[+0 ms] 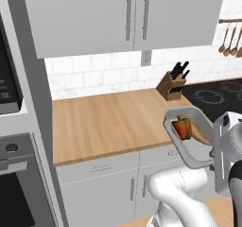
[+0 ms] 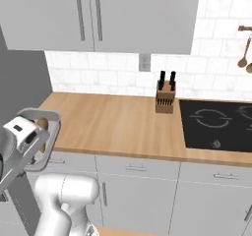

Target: Take the meat container that has the shrimp and place it on the second highest rack of the freezer. Then take the vegetable container that has the bell pepper and sweet potato and place it on the highest rack of the freezer.

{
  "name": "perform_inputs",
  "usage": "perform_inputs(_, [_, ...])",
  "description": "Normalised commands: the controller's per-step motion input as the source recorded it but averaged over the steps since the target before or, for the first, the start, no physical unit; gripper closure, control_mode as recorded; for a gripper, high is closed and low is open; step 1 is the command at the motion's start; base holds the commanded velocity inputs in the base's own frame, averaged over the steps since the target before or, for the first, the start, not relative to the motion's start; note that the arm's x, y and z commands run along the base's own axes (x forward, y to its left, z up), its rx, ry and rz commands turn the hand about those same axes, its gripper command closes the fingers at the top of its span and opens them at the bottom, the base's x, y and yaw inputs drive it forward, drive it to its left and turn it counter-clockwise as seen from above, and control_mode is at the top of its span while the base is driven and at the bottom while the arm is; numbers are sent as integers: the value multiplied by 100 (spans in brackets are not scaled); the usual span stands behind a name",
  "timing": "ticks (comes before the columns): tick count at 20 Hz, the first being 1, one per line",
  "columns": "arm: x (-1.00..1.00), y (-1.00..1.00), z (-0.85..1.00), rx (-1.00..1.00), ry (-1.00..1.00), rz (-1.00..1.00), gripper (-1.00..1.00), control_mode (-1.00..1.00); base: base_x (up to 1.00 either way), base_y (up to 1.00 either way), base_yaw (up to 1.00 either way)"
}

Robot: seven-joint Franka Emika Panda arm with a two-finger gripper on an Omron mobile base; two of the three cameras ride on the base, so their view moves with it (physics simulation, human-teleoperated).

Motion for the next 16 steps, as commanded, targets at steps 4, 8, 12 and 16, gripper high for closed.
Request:
perform_inputs(4, [0,0,0,0,0,0,100,100,-96,61,12])
perform_inputs(8, [0,0,0,0,0,0,100,100,-65,86,19])
perform_inputs(12, [0,0,0,0,0,0,100,100,-21,97,24])
perform_inputs(16, [0,0,0,0,0,0,100,100,0,99,26])
